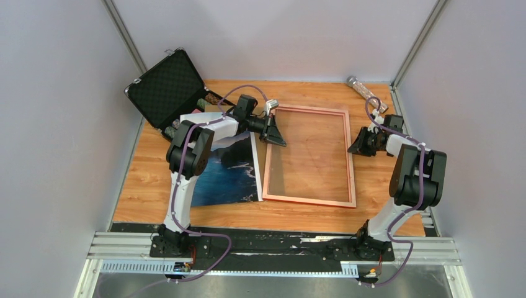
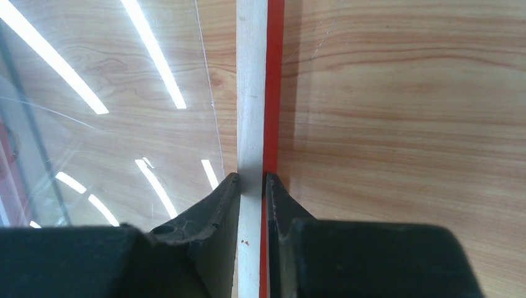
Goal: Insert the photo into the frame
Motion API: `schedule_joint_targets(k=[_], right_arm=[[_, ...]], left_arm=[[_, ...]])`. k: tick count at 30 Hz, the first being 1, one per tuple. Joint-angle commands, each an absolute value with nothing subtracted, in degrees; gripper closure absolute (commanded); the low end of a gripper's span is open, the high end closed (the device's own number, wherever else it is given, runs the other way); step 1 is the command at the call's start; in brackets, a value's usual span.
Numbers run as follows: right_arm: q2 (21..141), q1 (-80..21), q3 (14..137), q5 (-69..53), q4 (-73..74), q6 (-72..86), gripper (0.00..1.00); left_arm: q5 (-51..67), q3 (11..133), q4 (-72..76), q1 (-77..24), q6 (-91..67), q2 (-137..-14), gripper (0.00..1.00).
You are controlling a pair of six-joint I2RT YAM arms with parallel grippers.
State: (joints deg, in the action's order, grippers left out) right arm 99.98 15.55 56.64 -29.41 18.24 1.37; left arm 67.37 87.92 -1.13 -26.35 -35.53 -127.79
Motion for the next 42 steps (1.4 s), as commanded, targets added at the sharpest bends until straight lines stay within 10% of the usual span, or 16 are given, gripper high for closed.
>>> schedule_joint_targets(k=[1, 42], right_arm=[[100.5, 15.46, 58.21, -28.39, 17.49, 0.27, 0.82], [100.46, 15.42, 58.01, -30.04, 17.84, 0.28, 0.84]], left_arm=[[68.48, 89.47, -2.24, -26.83, -33.52, -127.9, 1.0], [67.88, 92.51, -4.52, -26.98, -33.36, -130.51, 1.0]])
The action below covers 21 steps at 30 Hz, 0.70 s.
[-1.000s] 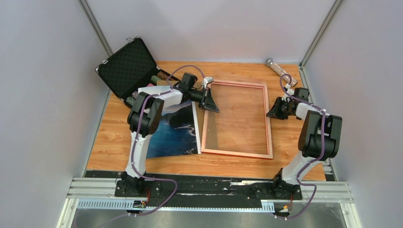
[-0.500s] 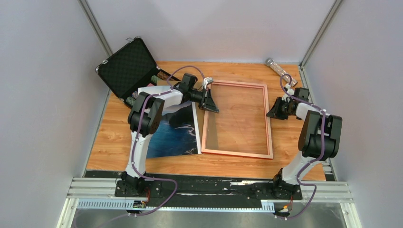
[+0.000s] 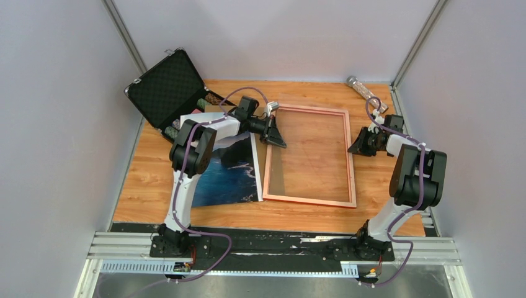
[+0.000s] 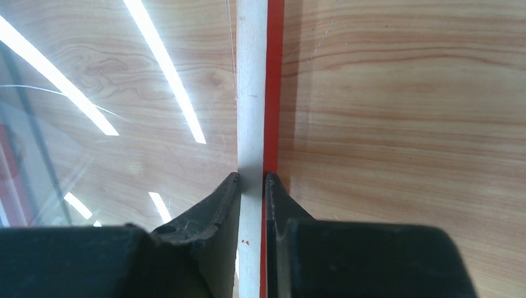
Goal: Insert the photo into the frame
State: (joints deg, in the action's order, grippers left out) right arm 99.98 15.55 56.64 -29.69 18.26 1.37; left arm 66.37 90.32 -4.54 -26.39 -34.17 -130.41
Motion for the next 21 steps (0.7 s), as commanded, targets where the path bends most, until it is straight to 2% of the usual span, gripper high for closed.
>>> schedule_joint_targets(k=[1, 21], right_arm=[[100.54, 15.45, 58.01, -30.06, 17.84, 0.31, 0.84], [100.5, 15.47, 57.93, -30.1, 17.93, 0.27, 0.84]], left_arm=[[67.77, 92.53, -4.8, -27.05, -33.21, -130.58, 1.0], [65.27, 92.64, -10.1, -27.51, -30.26, -130.45, 0.98]])
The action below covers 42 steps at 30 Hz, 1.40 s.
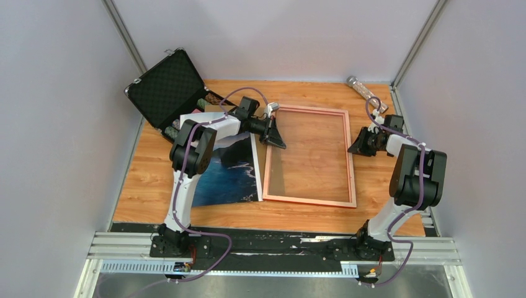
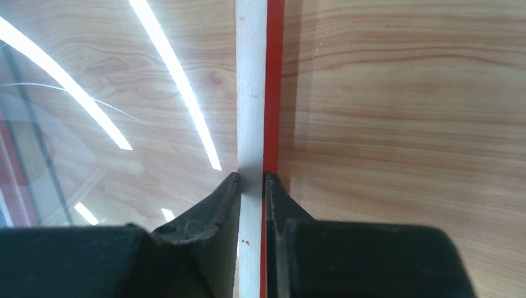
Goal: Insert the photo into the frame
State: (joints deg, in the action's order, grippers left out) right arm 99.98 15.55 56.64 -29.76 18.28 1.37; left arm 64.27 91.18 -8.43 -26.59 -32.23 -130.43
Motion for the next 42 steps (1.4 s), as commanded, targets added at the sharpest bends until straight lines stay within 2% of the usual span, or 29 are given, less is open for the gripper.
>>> schedule_joint_targets(k=[1, 42], right_arm=[[100.46, 15.47, 57.92, -30.14, 17.97, 0.28, 0.84], [99.8, 14.66, 57.74, -30.76, 18.46, 0.53, 0.85]], left_arm=[[65.1, 92.64, -10.24, -27.51, -30.28, -130.44, 0.98], [63.65, 95.53, -14.37, -28.47, -29.52, -132.12, 0.73]])
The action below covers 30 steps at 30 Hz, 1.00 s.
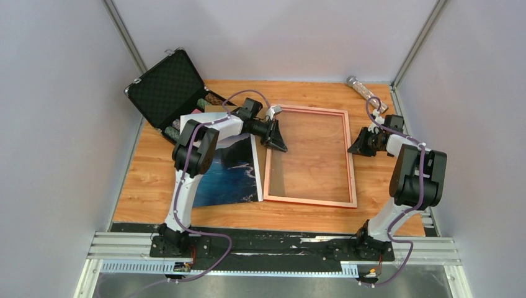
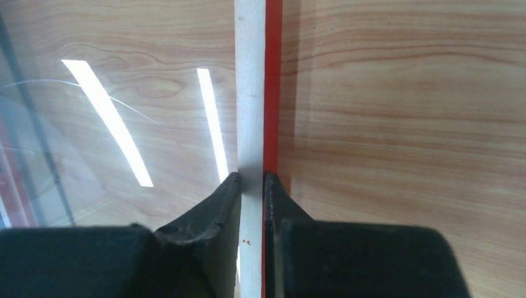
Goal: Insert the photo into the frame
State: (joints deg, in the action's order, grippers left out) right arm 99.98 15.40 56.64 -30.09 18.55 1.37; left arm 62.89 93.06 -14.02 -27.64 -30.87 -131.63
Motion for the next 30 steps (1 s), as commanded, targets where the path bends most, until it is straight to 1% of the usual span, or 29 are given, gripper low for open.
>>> schedule_joint_targets(k=[1, 14, 24, 30], right_arm=[[99.76, 14.63, 57.81, -30.76, 18.48, 0.64, 0.85], [100.0, 14.06, 58.01, -30.45, 18.58, 0.62, 0.84], [99.85, 13.89, 58.03, -30.15, 18.66, 0.56, 0.81], [99.68, 13.81, 58.12, -29.81, 18.8, 0.38, 0.77]], left_arm=[[63.51, 95.58, -14.47, -28.45, -29.48, -132.17, 0.72], [62.2, 95.37, -15.92, -28.72, -28.86, -132.02, 0.59], [60.99, 95.04, -16.77, -28.82, -27.93, -131.92, 0.57], [60.2, 94.55, -17.0, -28.83, -27.57, -132.04, 0.57]])
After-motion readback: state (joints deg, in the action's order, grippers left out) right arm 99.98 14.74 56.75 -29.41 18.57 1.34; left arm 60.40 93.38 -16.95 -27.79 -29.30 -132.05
